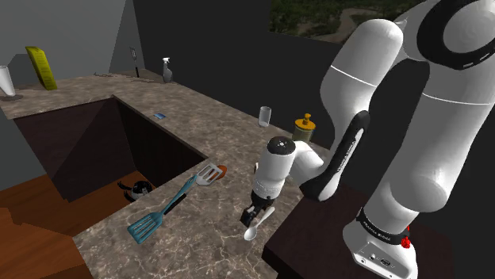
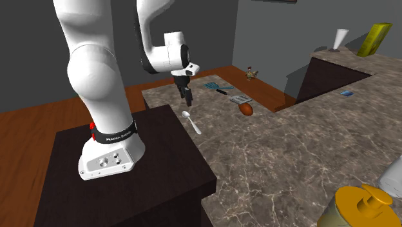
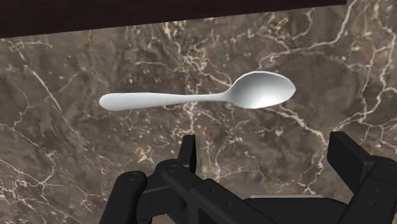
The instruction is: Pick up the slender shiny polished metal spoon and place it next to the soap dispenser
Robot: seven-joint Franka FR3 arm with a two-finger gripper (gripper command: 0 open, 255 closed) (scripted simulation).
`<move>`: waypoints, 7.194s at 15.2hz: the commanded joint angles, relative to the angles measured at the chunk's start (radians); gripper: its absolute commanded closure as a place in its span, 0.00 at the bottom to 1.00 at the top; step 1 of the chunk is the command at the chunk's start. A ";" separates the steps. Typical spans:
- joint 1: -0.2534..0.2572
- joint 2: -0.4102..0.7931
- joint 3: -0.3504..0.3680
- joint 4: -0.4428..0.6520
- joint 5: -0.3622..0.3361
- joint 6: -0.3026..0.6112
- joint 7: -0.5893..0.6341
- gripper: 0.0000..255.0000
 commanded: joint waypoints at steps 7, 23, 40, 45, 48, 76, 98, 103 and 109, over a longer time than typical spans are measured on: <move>0.304 0.290 -0.325 0.226 -0.633 0.041 0.579 0.00; 0.333 0.358 -0.363 0.280 -0.739 0.056 0.681 1.00; 0.184 0.130 -0.183 0.124 -0.322 -0.006 0.281 1.00; 0.103 0.030 -0.072 0.071 -0.111 -0.037 0.102 1.00; 0.061 -0.033 -0.004 0.043 0.037 -0.056 -0.017 1.00; 0.213 -0.528 -0.019 0.049 0.783 -0.478 -0.605 1.00; 0.020 -0.498 -0.375 0.126 0.688 -0.508 -1.067 1.00; -0.031 -0.411 -0.466 0.206 0.677 -0.497 -1.198 1.00; -0.078 -0.286 -0.563 0.339 0.699 -0.501 -1.359 1.00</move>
